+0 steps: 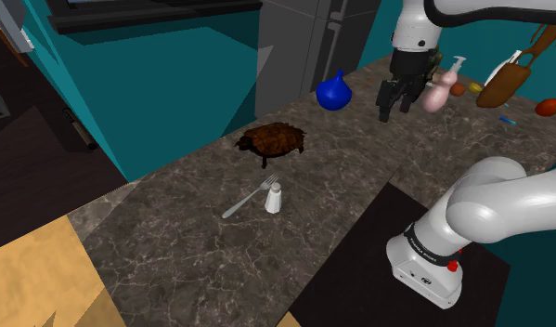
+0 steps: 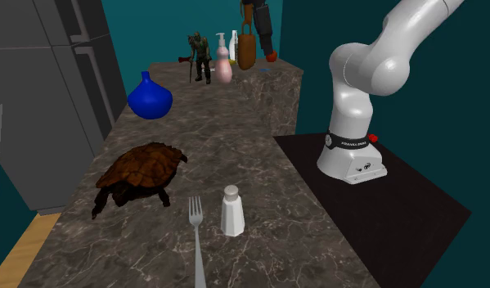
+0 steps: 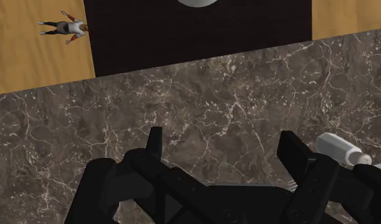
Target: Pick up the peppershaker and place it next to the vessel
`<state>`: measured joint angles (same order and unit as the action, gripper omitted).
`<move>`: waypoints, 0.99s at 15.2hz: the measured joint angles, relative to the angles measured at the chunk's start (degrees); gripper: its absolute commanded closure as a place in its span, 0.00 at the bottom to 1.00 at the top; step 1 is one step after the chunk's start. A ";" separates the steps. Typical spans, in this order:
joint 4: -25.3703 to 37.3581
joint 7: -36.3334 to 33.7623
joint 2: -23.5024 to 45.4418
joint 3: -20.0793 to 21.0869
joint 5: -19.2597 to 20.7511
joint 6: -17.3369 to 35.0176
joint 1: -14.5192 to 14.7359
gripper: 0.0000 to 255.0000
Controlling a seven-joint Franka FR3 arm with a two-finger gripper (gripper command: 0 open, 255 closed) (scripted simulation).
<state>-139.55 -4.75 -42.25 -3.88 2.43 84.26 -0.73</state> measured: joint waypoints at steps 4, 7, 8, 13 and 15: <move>-2.67 -2.95 -0.42 2.16 -2.07 3.54 0.86 0.00; -6.60 -6.70 -0.98 5.02 -4.67 8.86 2.02 0.00; -7.68 -8.22 -0.46 6.30 -5.76 11.10 2.59 0.00; -12.57 -14.71 0.82 11.83 -10.12 20.94 5.03 0.00; -12.71 -17.36 3.52 14.25 -11.59 25.30 5.83 0.00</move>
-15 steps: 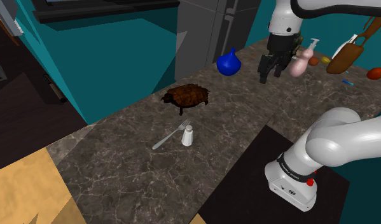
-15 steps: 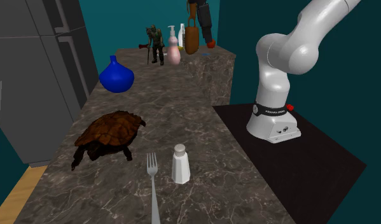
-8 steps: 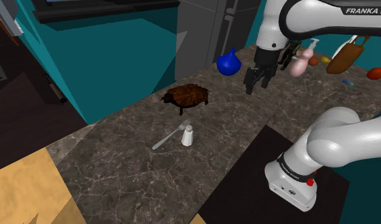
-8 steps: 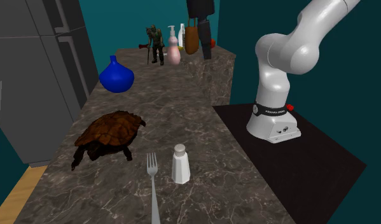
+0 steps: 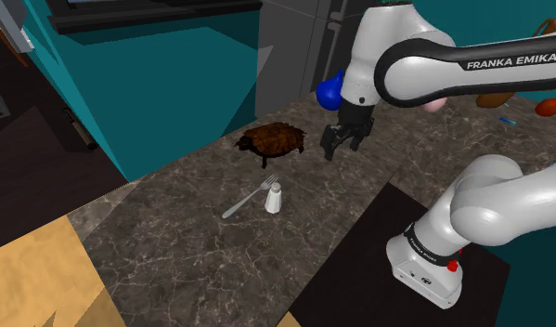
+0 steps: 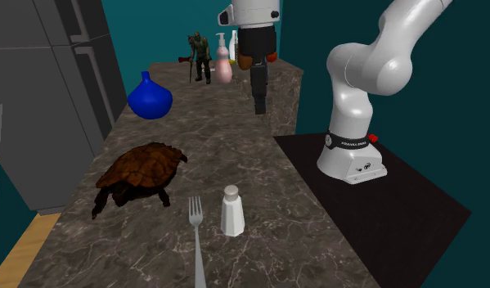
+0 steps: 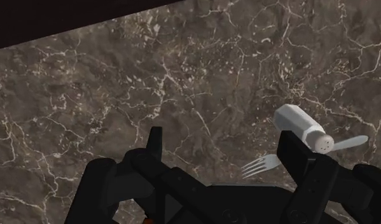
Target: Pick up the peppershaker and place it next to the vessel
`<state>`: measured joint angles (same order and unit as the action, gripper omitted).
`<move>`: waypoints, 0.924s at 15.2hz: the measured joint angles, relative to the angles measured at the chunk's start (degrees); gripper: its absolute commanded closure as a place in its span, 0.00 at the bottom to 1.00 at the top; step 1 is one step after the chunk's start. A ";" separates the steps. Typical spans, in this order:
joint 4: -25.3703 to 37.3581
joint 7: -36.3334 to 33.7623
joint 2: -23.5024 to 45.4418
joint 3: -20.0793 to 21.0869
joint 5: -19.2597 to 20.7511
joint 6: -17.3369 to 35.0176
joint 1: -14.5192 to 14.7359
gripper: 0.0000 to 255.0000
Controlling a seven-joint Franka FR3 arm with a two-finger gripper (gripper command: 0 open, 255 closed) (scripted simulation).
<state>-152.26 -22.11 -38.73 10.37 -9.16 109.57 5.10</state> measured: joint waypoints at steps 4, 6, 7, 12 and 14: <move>-0.71 -5.47 5.78 5.04 -2.31 9.53 1.30 0.00; -0.22 -8.08 9.53 7.40 -2.62 14.24 1.37 0.00; -0.10 -9.60 11.60 8.76 -2.68 16.89 1.41 0.00; 2.32 -18.64 21.44 15.55 -0.20 27.81 0.47 0.00; 4.19 -22.86 25.89 17.93 2.70 31.40 -0.69 0.00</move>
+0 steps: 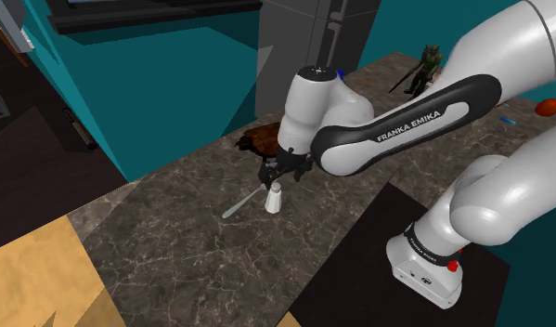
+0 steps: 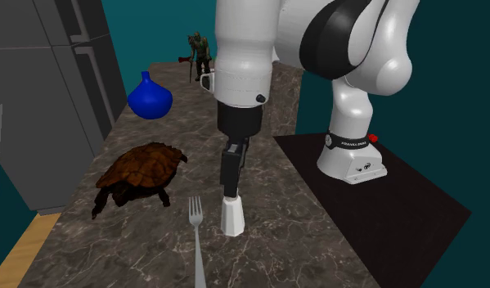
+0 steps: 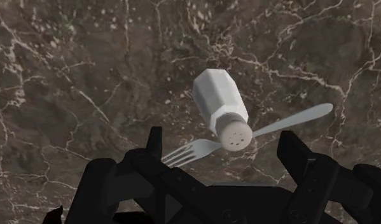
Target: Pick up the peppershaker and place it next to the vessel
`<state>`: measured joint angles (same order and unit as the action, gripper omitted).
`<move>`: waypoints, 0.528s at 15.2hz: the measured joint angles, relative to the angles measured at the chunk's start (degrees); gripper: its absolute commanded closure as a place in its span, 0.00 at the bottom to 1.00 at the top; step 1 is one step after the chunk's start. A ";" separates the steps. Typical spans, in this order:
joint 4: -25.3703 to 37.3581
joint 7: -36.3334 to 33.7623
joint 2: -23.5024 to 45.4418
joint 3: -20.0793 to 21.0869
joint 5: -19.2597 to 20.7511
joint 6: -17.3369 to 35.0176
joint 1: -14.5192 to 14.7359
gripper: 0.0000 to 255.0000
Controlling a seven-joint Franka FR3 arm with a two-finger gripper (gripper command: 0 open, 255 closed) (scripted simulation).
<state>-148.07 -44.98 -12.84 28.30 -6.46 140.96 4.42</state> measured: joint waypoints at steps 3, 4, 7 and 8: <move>0.26 -2.84 3.15 1.39 2.22 3.19 -0.63 0.00; -0.02 -3.37 3.95 1.61 2.78 4.25 -0.80 0.00; 0.02 -5.22 6.82 2.20 5.10 6.82 -1.48 0.00; -0.06 -5.81 7.53 2.37 5.74 7.52 -1.59 0.00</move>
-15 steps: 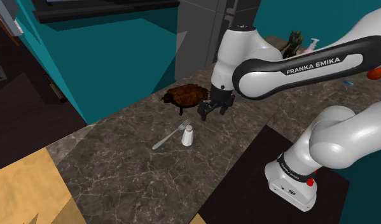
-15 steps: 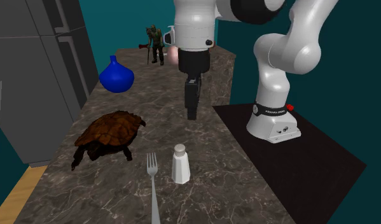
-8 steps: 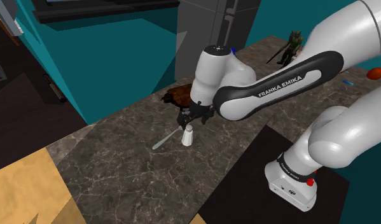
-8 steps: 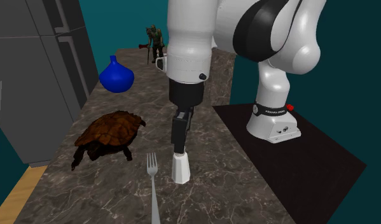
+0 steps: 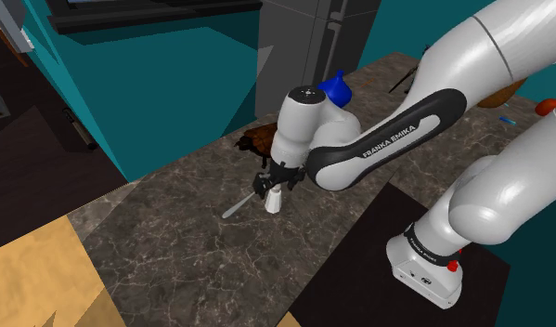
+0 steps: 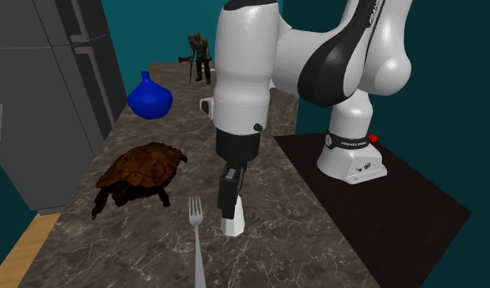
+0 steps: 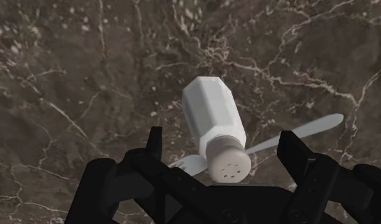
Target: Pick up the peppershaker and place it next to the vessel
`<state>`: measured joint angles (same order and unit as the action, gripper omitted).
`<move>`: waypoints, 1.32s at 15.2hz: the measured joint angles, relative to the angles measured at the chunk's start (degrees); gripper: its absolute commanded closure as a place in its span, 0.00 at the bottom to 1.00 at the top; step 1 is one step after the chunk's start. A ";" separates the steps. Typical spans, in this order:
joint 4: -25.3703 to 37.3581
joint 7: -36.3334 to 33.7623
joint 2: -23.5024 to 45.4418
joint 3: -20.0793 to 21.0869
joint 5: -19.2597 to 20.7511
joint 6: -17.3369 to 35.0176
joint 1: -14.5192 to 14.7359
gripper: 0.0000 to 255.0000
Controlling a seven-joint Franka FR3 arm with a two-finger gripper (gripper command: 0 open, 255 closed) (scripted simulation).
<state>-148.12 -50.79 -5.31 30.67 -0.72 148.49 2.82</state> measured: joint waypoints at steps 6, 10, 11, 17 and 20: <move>-0.23 -0.37 0.64 0.05 0.57 0.82 -0.15 0.00; -0.22 -0.38 0.64 0.05 0.58 0.84 -0.15 1.00; -0.22 -0.38 0.64 0.05 0.58 0.84 -0.16 1.00; -0.22 -0.37 0.63 0.04 0.58 0.83 -0.16 1.00; 0.21 0.76 -1.16 -0.14 -1.01 -1.19 0.24 1.00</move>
<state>-147.91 -50.03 -6.47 30.53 -1.74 147.30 3.07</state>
